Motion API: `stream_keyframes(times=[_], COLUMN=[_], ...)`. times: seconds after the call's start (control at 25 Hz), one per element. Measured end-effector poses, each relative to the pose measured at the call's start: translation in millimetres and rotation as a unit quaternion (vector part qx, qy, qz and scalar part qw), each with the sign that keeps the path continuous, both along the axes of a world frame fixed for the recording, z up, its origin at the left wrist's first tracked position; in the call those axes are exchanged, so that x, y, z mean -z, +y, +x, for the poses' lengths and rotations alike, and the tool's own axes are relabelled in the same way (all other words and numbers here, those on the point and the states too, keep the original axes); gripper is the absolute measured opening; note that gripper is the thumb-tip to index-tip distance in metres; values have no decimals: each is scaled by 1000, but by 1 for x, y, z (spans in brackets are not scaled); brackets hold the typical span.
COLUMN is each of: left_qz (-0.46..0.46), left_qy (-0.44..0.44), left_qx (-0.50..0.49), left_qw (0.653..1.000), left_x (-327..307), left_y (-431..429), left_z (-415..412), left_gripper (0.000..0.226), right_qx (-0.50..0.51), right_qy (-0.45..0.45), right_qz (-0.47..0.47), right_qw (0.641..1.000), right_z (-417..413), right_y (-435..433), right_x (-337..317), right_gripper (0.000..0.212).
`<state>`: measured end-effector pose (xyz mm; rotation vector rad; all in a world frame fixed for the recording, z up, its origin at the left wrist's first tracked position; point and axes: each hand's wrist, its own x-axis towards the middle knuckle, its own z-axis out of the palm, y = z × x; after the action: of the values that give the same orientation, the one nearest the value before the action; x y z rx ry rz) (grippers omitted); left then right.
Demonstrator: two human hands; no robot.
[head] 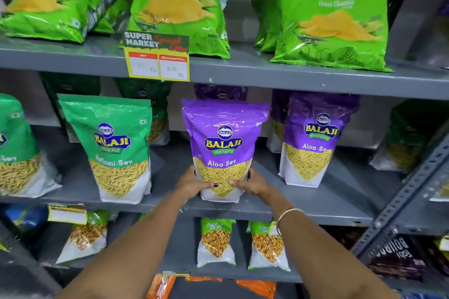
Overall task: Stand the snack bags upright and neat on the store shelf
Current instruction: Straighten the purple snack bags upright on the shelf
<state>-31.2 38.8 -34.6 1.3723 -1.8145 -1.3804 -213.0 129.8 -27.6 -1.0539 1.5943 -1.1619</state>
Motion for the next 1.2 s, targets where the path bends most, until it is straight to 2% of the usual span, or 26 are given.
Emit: stream_keyframes(times=[0.2,0.4,0.6,0.68,0.72,0.76,0.8,0.88,0.92,0.96,1.0,1.04,1.08,1.12,1.2], left_qz=[-16,-28,-9,-16,-64,-152,-263,-478,-553,-607,-636,-644,-628,-592,-412], left_qy=[-24,-37,-10,6,-1,-19,-47,-89,-91,-88,-85,-83,-79,-77,-34], left_qx=[-6,-13,3,-1,-37,-84,-120,-118,-88,-50,-10,27,59,79,75], left_qw=[1000,999,1000,1000,997,985,956,866,824,788,767,760,772,798,908], left_x=[-14,-12,-9,-11,-12,-12,-11,-9,-12,-10,-9,-9,-9,-7,-7], left_y=[26,31,31,36,40,44,50,64,75,83,92,99,106,110,110], left_z=[5,7,8,9,10,11,10,0,-10,-25,-43,-64,-90,-116,-165], left_gripper=[70,69,74,88,96,99,97,87,81,75,72,70,69,69,73], right_qx=[5,9,1,11,32,49,70,124,160,198,232,269,301,329,352], right_qy=[23,12,12,21,24,29,27,32,48,71,108,137,155,170,177], right_qz=[56,63,67,72,78,83,85,73,64,58,56,57,52,44,27], right_qw=[998,998,998,997,996,995,994,989,984,976,965,952,940,928,919], right_z=[12,15,18,15,12,10,6,-8,-20,-32,-48,-63,-85,-106,-148], right_y=[21,27,28,27,28,31,34,42,47,52,58,66,73,78,87], right_x=[-9,-11,-14,-10,-9,-10,-12,-12,-11,-12,-11,-13,-12,-11,-12], right_gripper=[73,64,54,65,74,80,83,81,77,73,70,69,68,70,77])
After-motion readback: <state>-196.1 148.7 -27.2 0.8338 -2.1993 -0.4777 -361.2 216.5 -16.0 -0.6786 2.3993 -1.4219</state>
